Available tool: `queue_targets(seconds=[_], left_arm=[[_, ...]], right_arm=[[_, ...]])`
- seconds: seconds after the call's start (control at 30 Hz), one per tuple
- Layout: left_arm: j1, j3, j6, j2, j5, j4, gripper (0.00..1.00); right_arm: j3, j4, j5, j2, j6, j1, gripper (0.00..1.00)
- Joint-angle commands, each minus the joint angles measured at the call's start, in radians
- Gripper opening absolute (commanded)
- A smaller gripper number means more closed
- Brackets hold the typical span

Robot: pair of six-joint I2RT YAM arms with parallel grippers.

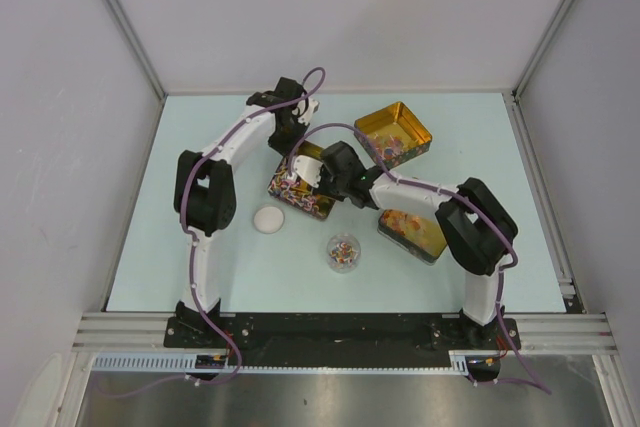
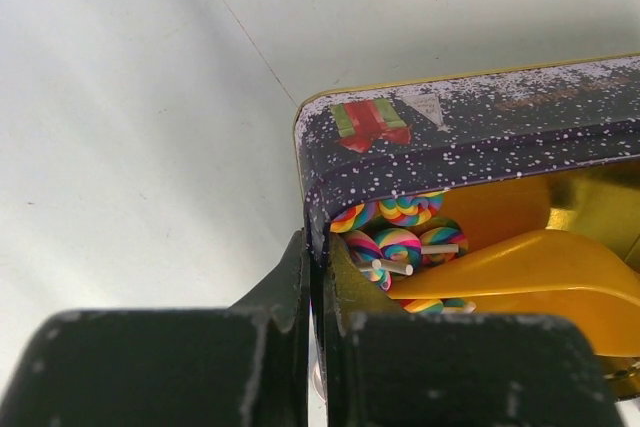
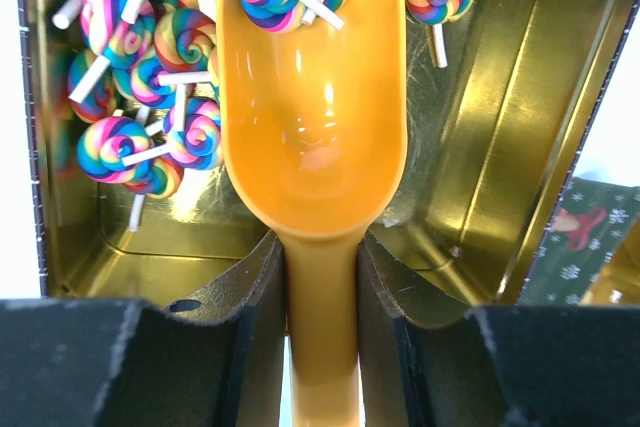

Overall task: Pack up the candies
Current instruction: Scoop the fake candies from the storage box.

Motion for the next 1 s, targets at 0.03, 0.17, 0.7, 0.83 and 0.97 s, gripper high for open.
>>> queue_targets(seconds=[0.03, 0.17, 0.7, 0.83, 0.97], left_arm=[[-0.015, 0.018, -0.026, -0.042, 0.061, 0.003, 0.0], [-0.015, 0.02, -0.026, -0.039, 0.059, 0.003, 0.0], [-0.013, 0.022, -0.026, -0.029, 0.055, 0.0, 0.0], [-0.013, 0.02, -0.025, -0.026, 0.044, 0.0, 0.0], [-0.01, 0.018, -0.026, -0.022, 0.035, 0.0, 0.0]], right_arm=[[-0.041, 0.044, -0.084, -0.034, 0.072, -0.027, 0.0], [-0.062, 0.065, -0.096, -0.051, 0.071, -0.031, 0.0], [-0.157, 0.131, -0.165, -0.128, 0.069, -0.074, 0.0], [-0.176, 0.177, -0.19, -0.137, 0.069, -0.085, 0.0], [-0.196, 0.191, -0.228, -0.155, 0.083, -0.102, 0.0]])
